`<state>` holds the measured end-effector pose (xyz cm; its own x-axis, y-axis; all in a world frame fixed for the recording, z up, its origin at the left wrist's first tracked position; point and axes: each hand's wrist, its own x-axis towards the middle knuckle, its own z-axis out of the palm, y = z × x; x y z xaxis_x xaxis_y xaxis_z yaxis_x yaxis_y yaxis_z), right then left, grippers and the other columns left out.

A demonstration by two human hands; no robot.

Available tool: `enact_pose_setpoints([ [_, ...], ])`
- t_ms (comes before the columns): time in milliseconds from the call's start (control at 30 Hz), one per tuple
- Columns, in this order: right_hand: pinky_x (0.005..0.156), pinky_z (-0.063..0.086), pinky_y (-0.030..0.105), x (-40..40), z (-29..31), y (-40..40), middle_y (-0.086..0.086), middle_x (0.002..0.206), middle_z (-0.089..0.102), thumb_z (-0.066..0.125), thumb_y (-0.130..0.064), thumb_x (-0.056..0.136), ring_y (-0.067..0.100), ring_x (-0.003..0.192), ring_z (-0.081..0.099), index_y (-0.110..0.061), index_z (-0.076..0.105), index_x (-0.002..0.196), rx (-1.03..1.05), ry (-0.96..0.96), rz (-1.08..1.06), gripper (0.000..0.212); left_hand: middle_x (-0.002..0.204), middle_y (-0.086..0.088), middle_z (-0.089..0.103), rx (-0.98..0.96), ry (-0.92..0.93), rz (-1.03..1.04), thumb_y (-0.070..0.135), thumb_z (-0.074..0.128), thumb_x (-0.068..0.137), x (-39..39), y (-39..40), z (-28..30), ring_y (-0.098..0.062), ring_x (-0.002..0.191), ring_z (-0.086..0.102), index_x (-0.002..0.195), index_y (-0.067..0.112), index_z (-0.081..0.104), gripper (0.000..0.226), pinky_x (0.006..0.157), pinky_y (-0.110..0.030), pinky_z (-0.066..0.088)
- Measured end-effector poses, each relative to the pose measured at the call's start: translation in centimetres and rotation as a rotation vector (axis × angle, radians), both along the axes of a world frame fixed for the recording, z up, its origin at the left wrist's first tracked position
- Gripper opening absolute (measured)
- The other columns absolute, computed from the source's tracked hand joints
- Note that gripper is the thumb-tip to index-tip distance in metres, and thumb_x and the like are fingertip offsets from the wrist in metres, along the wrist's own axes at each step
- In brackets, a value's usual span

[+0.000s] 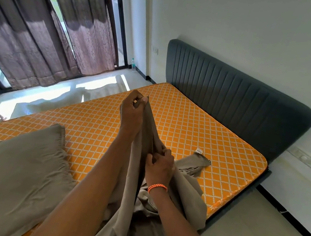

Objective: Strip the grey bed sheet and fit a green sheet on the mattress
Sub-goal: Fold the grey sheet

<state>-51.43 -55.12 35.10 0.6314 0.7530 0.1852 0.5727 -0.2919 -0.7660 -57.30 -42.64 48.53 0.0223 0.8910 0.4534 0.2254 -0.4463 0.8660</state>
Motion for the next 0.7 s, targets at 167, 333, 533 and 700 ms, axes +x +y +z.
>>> enact_pose_setpoints([
  [167,0.086,0.057,0.045,0.1,-1.0,0.2,-0.012,0.092,0.059,0.064,-0.027,0.093,0.009,0.084,0.059,-0.023,0.071,0.077,0.16,0.221,-0.103,0.017,0.074,0.003,0.056,-0.002,-0.009,0.019,0.012,0.063,0.101,-1.3,0.5,-0.3,0.0,0.069,0.049,0.083,0.004,0.059,0.02,0.065,-0.011,0.035],
  [333,0.069,0.043,0.01,0.1,-1.1,-0.4,-0.008,0.083,0.065,0.068,-0.017,0.095,-0.001,0.075,0.059,-0.02,0.071,0.085,0.184,0.261,-0.096,0.011,0.075,0.005,0.057,-0.002,-0.008,0.041,0.01,0.063,0.101,-1.8,1.0,-0.6,0.0,0.071,0.051,0.083,0.007,0.06,0.018,0.066,-0.01,0.036],
  [533,0.075,0.052,0.023,1.1,-2.0,0.5,-0.01,0.079,0.068,0.069,-0.018,0.092,0.01,0.078,0.065,-0.02,0.076,0.083,0.058,0.383,-0.1,0.011,0.078,0.001,0.06,-0.009,-0.01,0.062,0.013,0.063,0.1,-1.9,1.8,-1.1,-0.011,0.077,0.054,0.083,0.01,0.061,0.017,0.067,-0.013,0.038],
  [700,0.065,0.049,0.024,0.7,-2.6,0.7,-0.008,0.065,0.067,0.068,-0.019,0.091,0.007,0.064,0.063,-0.019,0.07,0.069,0.027,0.402,-0.116,0.021,0.078,0.001,0.059,-0.01,-0.014,0.063,0.013,0.063,0.1,-2.0,2.1,-1.5,-0.013,0.078,0.054,0.083,0.01,0.06,0.017,0.066,-0.013,0.039],
])
